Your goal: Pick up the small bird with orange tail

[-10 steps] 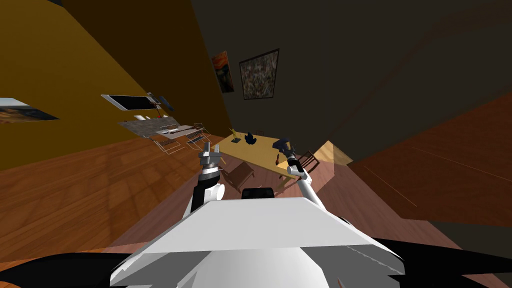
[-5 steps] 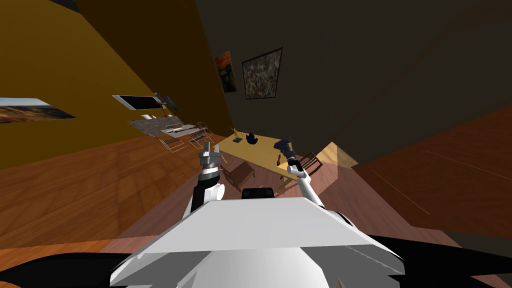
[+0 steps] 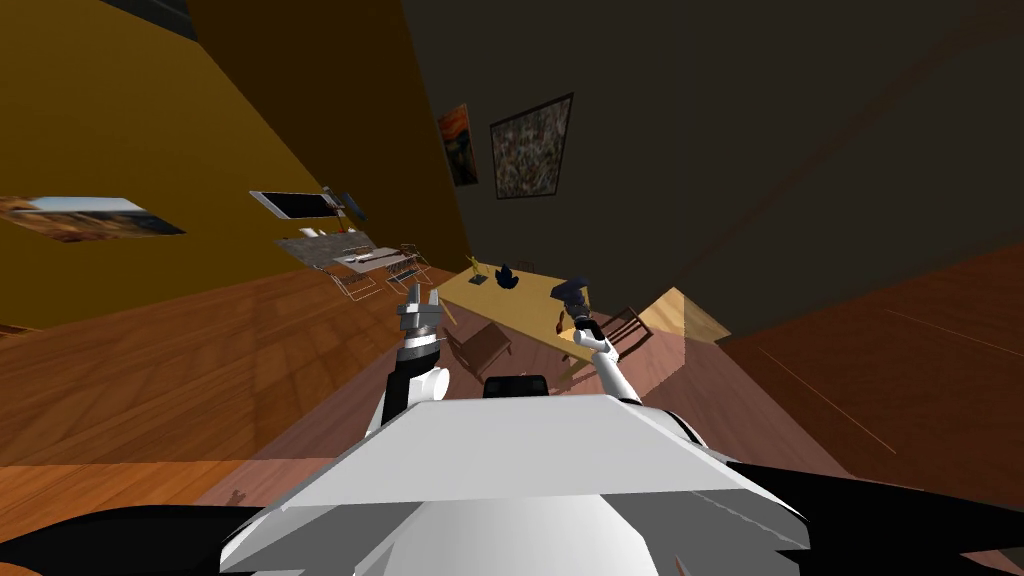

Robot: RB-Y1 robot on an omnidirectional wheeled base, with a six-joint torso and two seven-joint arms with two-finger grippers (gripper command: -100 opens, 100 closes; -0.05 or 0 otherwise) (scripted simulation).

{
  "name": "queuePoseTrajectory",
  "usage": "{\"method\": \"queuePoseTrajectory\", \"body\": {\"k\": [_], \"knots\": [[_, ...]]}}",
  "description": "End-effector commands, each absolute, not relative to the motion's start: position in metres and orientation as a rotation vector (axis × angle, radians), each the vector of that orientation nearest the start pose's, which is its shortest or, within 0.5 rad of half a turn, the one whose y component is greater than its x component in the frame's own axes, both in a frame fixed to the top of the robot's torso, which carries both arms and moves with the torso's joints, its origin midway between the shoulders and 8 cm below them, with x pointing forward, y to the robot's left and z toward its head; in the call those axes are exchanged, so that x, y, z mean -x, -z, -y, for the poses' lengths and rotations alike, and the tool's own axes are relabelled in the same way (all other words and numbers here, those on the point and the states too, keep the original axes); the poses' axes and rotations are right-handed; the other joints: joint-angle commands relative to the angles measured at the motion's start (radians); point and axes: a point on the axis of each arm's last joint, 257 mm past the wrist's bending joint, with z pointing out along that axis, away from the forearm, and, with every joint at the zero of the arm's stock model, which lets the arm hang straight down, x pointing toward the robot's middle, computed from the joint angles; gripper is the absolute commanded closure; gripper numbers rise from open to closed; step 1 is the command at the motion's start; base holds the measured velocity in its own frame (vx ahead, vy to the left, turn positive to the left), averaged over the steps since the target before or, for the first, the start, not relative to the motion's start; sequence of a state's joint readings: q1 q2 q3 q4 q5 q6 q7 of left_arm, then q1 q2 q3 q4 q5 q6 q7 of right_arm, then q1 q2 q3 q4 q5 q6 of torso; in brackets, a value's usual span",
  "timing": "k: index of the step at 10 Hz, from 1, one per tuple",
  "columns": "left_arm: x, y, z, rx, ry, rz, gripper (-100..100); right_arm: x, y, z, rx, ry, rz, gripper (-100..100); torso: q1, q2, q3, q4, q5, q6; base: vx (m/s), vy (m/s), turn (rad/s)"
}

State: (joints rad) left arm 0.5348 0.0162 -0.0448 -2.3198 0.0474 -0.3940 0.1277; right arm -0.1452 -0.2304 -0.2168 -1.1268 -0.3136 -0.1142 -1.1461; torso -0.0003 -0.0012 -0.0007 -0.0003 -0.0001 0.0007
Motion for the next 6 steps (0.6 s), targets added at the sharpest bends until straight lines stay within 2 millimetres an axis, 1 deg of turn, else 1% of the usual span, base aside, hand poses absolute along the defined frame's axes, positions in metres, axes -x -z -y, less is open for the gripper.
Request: {"method": "queuePoseTrajectory", "body": {"k": [1, 2, 3, 4, 5, 6], "knots": [[-0.352, -0.01, -0.273, 0.816, 1.46, -0.626, 0, -0.542, 0.324, 0.425, 2.722, 2.195, 0.008, -100, 0.0, 0.0, 0.0, 0.0, 0.0, 0.0, 0.011, -0.004, 0.045], [-0.352, -0.01, -0.273, 0.816, 1.46, -0.626, 0, -0.543, 0.335, 0.429, 2.721, 2.133, -0.092, -100, 0.0, 0.0, 0.0, 0.0, 0.0, 0.0, 0.013, -0.004, 0.073], [-0.352, -0.01, -0.273, 0.816, 1.46, -0.626, 0, -0.54, 0.343, 0.429, 2.735, 2.111, -0.1, -100, 0.0, 0.0, 0.0, 0.0, 0.0, 0.0, 0.012, -0.007, 0.042], [-0.352, -0.01, -0.273, 0.816, 1.46, -0.626, 0, -0.54, 0.343, 0.429, 2.735, 2.111, -0.1, -100, 0.0, 0.0, 0.0, 0.0, 0.0, 0.0, 0.0, 0.0, 0.0], [-0.352, -0.01, -0.273, 0.816, 1.46, -0.626, 0, -0.541, 0.35, 0.432, 2.721, 2.059, -0.2, -100, 0.0, 0.001, 0.0, 0.0, 0.0, 0.0, 0.011, -0.003, 0.072], [-0.352, -0.01, -0.273, 0.816, 1.46, -0.626, 0, -0.537, 0.361, 0.433, 2.743, 2.028, -0.205, -100, 0.0, 0.0, 0.0, 0.0, 0.0, 0.0, 0.014, -0.005, 0.051]]}}
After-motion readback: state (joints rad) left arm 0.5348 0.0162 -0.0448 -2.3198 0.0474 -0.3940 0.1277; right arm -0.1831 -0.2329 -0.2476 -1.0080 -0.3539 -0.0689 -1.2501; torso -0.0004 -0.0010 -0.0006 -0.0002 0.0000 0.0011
